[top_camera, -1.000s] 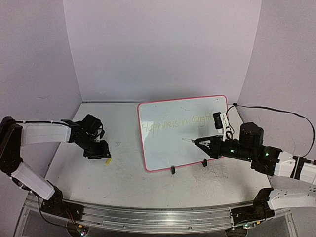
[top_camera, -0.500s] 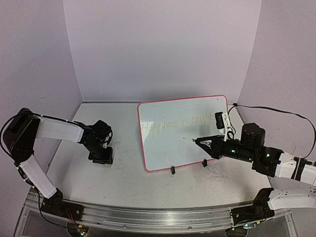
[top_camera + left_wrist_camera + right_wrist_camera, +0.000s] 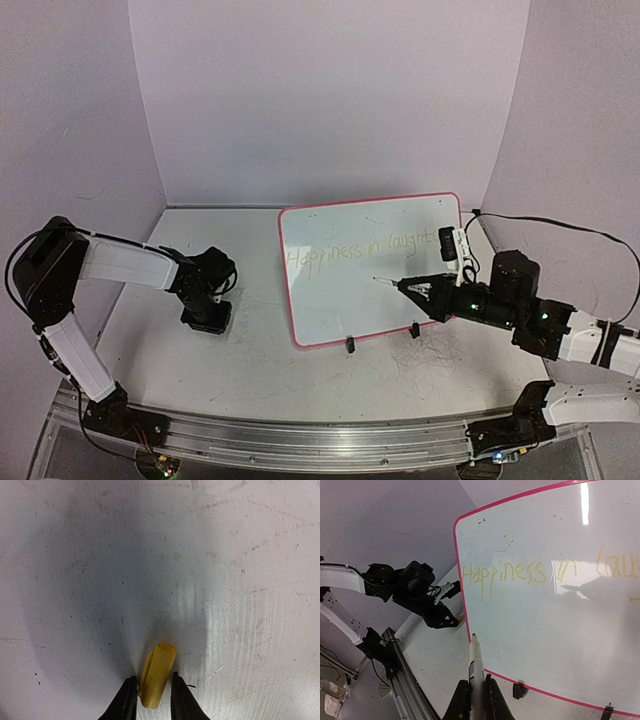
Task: Write a sentence on the whiteboard
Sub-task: Pick up the pen cap from the corner of the board, then insert the whiteboard marker without the cap into the pen cap.
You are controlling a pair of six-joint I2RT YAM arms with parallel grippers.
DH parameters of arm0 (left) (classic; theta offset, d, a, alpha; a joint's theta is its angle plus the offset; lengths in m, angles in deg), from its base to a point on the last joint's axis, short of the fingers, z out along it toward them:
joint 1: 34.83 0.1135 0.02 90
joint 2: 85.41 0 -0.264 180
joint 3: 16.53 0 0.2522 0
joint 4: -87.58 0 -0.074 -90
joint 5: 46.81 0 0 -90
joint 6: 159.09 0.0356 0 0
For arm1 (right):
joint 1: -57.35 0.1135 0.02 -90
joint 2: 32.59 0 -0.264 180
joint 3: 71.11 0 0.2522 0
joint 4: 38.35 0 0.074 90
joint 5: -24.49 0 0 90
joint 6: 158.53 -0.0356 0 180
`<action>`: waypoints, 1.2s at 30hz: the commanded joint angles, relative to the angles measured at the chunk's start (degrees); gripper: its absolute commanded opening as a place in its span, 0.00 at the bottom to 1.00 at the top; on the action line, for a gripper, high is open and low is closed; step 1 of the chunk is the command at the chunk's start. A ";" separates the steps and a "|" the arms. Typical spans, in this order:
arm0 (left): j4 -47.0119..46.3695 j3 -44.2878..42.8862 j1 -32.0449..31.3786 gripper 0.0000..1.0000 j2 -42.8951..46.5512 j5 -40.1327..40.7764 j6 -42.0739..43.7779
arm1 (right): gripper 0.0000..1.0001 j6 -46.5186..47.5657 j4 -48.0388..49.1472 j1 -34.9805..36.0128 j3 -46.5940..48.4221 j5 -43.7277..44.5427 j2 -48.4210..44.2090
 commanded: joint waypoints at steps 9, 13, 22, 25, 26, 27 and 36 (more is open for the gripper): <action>2.05 -0.19 -2.77 0.00 4.65 3.91 -1.93 | 0.00 -0.12 -4.25 0.29 -1.47 13.21 -10.83; 2.21 0.05 -2.77 0.00 12.45 4.63 -4.05 | 0.00 0.13 -9.70 0.29 0.55 23.63 -18.78; 3.58 -5.37 -2.77 0.00 29.27 1.54 -2.13 | 0.00 5.97 -21.94 0.31 11.48 31.39 -18.46; 3.47 -7.88 -2.77 0.00 33.69 -4.54 0.97 | 0.00 7.82 -23.69 0.29 14.79 28.74 -15.39; 3.46 -9.00 -2.77 0.00 34.97 -8.06 2.01 | 0.00 8.34 -24.11 0.29 15.66 27.34 -14.50; 3.43 -9.90 -2.77 0.00 35.80 -11.06 3.51 | 0.00 8.61 -24.51 0.30 16.70 26.04 -13.20; -3.88 -15.71 -9.58 0.00 35.28 -33.89 16.18 | 0.00 7.43 -25.32 0.29 21.52 16.45 -5.46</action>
